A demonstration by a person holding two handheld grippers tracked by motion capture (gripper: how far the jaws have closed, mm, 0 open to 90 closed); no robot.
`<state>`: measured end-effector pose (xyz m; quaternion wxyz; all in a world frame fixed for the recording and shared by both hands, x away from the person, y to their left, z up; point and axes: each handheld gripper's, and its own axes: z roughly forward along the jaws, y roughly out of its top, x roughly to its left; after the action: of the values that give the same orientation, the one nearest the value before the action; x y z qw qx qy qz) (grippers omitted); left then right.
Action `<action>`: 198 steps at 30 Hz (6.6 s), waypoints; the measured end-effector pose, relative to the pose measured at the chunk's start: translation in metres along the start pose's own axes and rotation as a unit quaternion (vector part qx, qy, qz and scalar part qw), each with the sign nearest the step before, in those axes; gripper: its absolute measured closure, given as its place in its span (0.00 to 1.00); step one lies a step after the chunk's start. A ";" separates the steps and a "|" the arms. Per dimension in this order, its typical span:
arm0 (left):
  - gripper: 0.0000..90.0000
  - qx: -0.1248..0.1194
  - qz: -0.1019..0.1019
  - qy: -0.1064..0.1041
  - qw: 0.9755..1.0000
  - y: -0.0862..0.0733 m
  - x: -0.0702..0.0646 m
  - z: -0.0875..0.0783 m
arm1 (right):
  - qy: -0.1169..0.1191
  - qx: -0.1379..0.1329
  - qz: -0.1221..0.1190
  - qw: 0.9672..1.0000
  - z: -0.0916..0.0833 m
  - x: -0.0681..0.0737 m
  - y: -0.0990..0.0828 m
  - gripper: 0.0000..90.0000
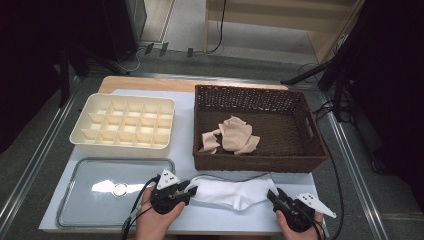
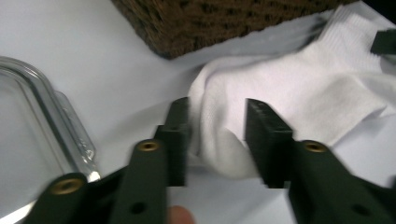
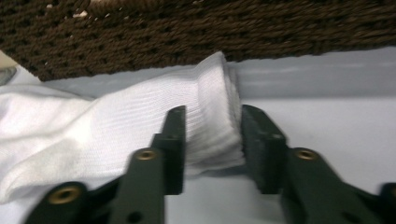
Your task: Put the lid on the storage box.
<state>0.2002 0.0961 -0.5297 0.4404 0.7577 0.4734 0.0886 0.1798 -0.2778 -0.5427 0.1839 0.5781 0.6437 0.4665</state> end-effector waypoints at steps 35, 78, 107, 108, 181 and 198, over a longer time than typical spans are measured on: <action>0.94 -0.027 -0.013 -0.058 0.998 -0.001 -0.002 -0.010 | 0.004 -0.030 0.016 0.999 -0.027 -0.010 0.010 0.81; 1.00 -0.022 0.037 -0.018 0.999 0.006 -0.009 -0.011 | -0.008 -0.006 0.020 1.000 -0.029 -0.017 0.007 0.89; 0.92 0.018 0.074 -0.059 0.995 0.000 -0.096 0.056 | 0.056 -0.031 0.054 0.996 -0.027 -0.008 0.021 0.87; 0.94 0.018 0.069 -0.058 0.996 0.001 -0.095 0.056 | 0.066 -0.033 0.055 0.996 -0.029 -0.006 0.023 0.87; 0.82 -0.056 -0.053 -0.065 0.995 -0.006 0.001 -0.016 | 0.112 0.047 0.000 0.993 0.016 0.082 -0.024 0.86; 0.83 -0.067 -0.043 -0.094 0.992 -0.002 -0.008 -0.025 | 0.093 0.011 0.002 0.996 0.008 0.067 -0.013 0.72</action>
<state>0.1806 0.1048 -0.5145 0.5360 0.7106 0.4549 0.0298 0.1604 -0.2123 -0.5372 0.1160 0.5350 0.6623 0.5116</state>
